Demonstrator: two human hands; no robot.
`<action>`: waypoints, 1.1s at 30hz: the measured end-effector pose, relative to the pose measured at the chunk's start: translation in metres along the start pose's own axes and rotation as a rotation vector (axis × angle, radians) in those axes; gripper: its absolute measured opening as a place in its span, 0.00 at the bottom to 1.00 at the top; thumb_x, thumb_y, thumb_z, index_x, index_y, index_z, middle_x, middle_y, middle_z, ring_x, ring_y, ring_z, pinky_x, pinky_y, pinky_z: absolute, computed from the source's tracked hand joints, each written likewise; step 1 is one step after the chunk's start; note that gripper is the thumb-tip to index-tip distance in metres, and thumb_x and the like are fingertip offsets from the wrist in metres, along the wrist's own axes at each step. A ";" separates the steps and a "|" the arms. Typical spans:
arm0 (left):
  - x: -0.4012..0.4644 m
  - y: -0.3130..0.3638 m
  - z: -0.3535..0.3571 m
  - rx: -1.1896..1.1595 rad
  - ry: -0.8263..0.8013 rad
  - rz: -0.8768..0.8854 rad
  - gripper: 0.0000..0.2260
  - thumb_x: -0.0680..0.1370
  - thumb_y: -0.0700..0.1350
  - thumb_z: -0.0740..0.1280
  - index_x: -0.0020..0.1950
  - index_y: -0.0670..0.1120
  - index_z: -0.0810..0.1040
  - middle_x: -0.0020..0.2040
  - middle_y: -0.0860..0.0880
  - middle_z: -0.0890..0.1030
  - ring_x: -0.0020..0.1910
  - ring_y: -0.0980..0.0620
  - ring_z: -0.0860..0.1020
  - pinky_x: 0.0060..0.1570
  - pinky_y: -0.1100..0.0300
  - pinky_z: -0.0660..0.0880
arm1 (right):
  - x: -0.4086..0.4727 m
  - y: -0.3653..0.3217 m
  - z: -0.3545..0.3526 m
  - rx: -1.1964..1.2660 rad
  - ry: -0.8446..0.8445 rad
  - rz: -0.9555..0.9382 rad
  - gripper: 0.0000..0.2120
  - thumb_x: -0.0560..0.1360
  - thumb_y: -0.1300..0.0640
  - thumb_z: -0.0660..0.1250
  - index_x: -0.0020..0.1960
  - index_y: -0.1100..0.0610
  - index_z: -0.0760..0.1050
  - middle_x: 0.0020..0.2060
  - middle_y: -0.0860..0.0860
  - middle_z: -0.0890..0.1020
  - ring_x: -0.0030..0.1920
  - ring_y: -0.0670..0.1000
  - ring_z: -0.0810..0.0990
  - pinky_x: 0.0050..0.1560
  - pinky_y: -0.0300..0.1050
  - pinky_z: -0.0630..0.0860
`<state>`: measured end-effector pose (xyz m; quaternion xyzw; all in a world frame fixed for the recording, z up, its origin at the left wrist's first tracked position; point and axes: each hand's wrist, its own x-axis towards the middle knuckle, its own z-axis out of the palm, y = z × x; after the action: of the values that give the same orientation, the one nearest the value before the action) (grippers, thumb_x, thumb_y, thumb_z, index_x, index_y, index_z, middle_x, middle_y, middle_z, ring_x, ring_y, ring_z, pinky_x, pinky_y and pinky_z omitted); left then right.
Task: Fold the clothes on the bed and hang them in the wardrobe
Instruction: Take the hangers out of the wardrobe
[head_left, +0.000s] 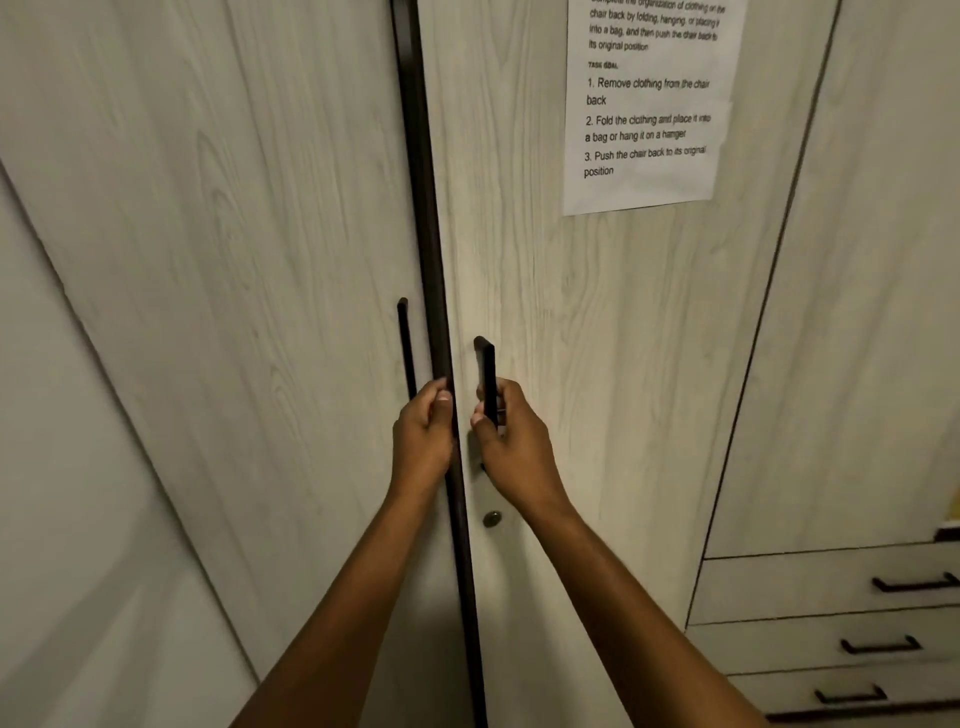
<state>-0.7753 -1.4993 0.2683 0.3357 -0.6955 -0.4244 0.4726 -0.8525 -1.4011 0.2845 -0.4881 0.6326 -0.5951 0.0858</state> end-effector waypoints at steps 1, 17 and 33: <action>-0.016 0.004 0.002 -0.008 0.007 0.006 0.22 0.78 0.58 0.58 0.67 0.52 0.78 0.62 0.52 0.82 0.61 0.53 0.79 0.65 0.47 0.76 | -0.014 -0.002 -0.010 -0.002 -0.001 0.004 0.12 0.82 0.56 0.62 0.65 0.51 0.70 0.54 0.45 0.79 0.52 0.40 0.78 0.49 0.27 0.72; -0.245 0.112 0.106 -0.131 -0.028 0.137 0.15 0.82 0.39 0.63 0.67 0.50 0.79 0.62 0.53 0.82 0.62 0.55 0.80 0.63 0.48 0.77 | -0.221 0.015 -0.184 -0.184 0.228 -0.054 0.29 0.81 0.49 0.61 0.79 0.46 0.55 0.75 0.40 0.64 0.71 0.38 0.66 0.68 0.33 0.66; -0.320 0.168 0.227 0.016 -0.530 0.368 0.20 0.83 0.39 0.61 0.74 0.54 0.71 0.69 0.62 0.72 0.67 0.73 0.67 0.67 0.73 0.65 | -0.274 0.041 -0.317 -0.271 0.565 0.163 0.37 0.80 0.50 0.64 0.80 0.47 0.46 0.80 0.45 0.52 0.74 0.39 0.52 0.70 0.39 0.57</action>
<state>-0.8955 -1.0896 0.2572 0.0858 -0.8468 -0.3989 0.3413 -0.9528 -0.9998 0.2089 -0.2582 0.7421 -0.6084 -0.1115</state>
